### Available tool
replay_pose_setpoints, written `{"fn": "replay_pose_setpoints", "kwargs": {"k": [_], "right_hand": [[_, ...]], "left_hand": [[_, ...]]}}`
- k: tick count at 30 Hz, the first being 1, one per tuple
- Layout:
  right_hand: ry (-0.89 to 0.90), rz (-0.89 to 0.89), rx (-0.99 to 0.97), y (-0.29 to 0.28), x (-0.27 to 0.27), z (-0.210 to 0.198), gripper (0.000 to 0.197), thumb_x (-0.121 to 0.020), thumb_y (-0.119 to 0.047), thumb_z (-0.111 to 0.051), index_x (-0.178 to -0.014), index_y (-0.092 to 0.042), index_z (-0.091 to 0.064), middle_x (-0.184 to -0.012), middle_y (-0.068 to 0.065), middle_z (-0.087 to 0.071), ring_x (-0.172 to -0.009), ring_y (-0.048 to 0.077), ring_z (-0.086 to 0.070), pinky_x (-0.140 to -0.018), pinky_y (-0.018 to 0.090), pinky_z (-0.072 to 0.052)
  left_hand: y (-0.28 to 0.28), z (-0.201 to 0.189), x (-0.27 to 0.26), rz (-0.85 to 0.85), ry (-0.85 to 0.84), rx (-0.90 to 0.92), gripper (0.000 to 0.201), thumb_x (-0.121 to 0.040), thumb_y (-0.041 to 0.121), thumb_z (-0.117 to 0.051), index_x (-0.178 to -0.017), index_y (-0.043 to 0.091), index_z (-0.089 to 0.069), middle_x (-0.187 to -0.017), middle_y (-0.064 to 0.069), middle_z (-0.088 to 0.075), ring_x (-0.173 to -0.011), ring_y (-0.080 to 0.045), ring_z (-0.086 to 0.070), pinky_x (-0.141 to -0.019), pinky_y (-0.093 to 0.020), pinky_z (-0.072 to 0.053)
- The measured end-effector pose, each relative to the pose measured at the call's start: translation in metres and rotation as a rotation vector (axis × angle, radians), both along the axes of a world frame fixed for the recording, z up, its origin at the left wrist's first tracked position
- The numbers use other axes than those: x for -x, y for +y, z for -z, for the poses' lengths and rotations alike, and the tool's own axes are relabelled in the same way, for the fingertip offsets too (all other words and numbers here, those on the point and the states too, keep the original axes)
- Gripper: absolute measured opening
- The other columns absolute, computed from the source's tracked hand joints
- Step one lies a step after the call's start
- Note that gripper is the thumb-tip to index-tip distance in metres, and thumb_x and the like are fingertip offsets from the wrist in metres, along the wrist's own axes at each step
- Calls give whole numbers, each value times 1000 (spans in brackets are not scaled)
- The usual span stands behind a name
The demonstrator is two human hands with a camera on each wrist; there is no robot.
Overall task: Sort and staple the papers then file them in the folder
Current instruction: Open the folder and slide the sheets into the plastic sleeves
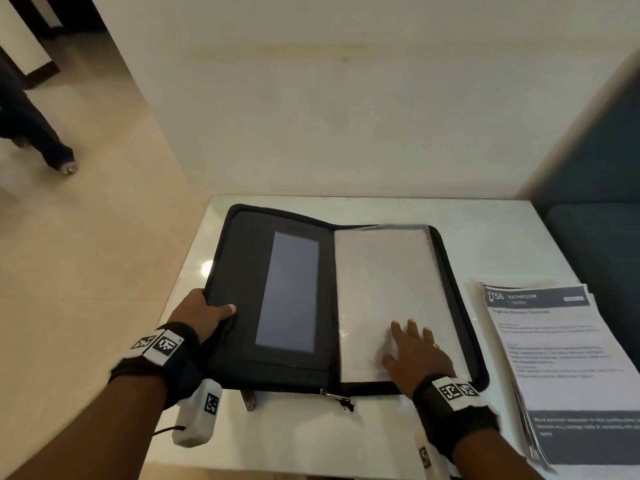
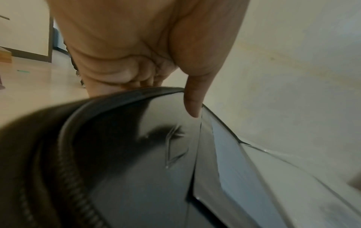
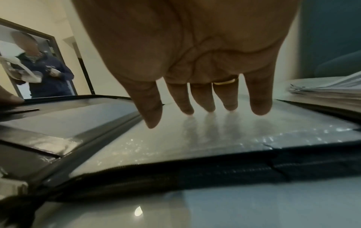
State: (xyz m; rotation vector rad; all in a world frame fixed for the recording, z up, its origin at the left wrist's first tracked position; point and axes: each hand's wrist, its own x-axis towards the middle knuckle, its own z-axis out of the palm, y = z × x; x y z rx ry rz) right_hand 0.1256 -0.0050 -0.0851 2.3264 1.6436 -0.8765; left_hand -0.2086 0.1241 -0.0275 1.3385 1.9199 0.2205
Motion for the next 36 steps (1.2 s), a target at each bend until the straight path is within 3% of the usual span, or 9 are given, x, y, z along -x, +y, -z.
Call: {"fn": "replay_pose_setpoints", "kwargs": {"k": [6,8,13,19,21,25,28,31,36], "right_hand": [[18,-51,55,-12,-13,19,57,-100,-43,-32,-152,-31,-12,-163,-3,-4,-149,26,-10,-113,49,-32],[25,-71,59,-10,-17,15,55,-100,-43,-33,-151,-30,-17,-162,-4,-7,-148,26,-14,-113,46,-33],[41,-232,71,-3,-39,-13,45,-100,-45,-41,-138,-21,-49,-148,3,-42,-133,23,-43,-108,30,-32],[11,-121,-64,-3,-122,-81,34,-98,-36,-52,-119,-15,-69,-127,6,-65,-118,25,-57,-99,30,-42],[-48,-43,-94,-11,-157,-91,30,-97,-35,-52,-115,-18,-69,-125,6,-66,-115,26,-59,-97,30,-42],[-73,85,-40,-43,-203,-83,33,-95,-31,-59,-127,-23,-61,-136,2,-58,-126,22,-52,-106,29,-38],[-68,78,37,-67,-217,-61,62,-94,-30,-62,-150,-28,-35,-155,-1,-38,-141,21,-36,-116,31,-28],[-53,55,89,-81,-225,-43,79,-93,-30,-62,-155,-37,-12,-156,1,-36,-139,23,-39,-113,33,-31],[-48,-63,132,-93,-231,-26,83,-95,-25,-58,-155,-39,-3,-153,5,-37,-136,24,-42,-110,33,-35]], "left_hand": [[-1,13,-4,6,95,96,43,-89,34,-70,-113,4,-51,-104,-12,-58,-90,-29,-56,-79,-36,-44],[-4,15,-5,33,152,145,51,-89,36,-70,-120,2,-49,-111,-15,-57,-94,-30,-55,-81,-36,-44],[-2,3,-23,78,278,84,71,-85,40,-71,-136,-2,-43,-133,-25,-53,-117,-40,-54,-92,-41,-46],[-2,-29,-132,347,269,-90,69,-94,47,-59,-147,8,-39,-151,-15,-43,-136,-34,-43,-111,-40,-35],[-11,-31,-180,497,236,-135,59,-95,48,-55,-142,12,-46,-148,-11,-47,-133,-32,-46,-110,-38,-36],[-39,-28,-265,692,160,-194,52,-94,45,-57,-138,20,-50,-141,-2,-54,-129,-25,-50,-107,-35,-39],[-51,-19,-314,756,125,-203,48,-93,44,-58,-135,21,-52,-136,0,-58,-126,-24,-52,-104,-34,-41],[-56,-2,-354,774,114,-172,46,-93,41,-59,-133,20,-54,-133,-2,-60,-123,-25,-53,-101,-33,-42],[-51,28,-407,780,107,-128,44,-92,36,-60,-130,14,-54,-132,-8,-59,-119,-30,-55,-95,-33,-44]]}}
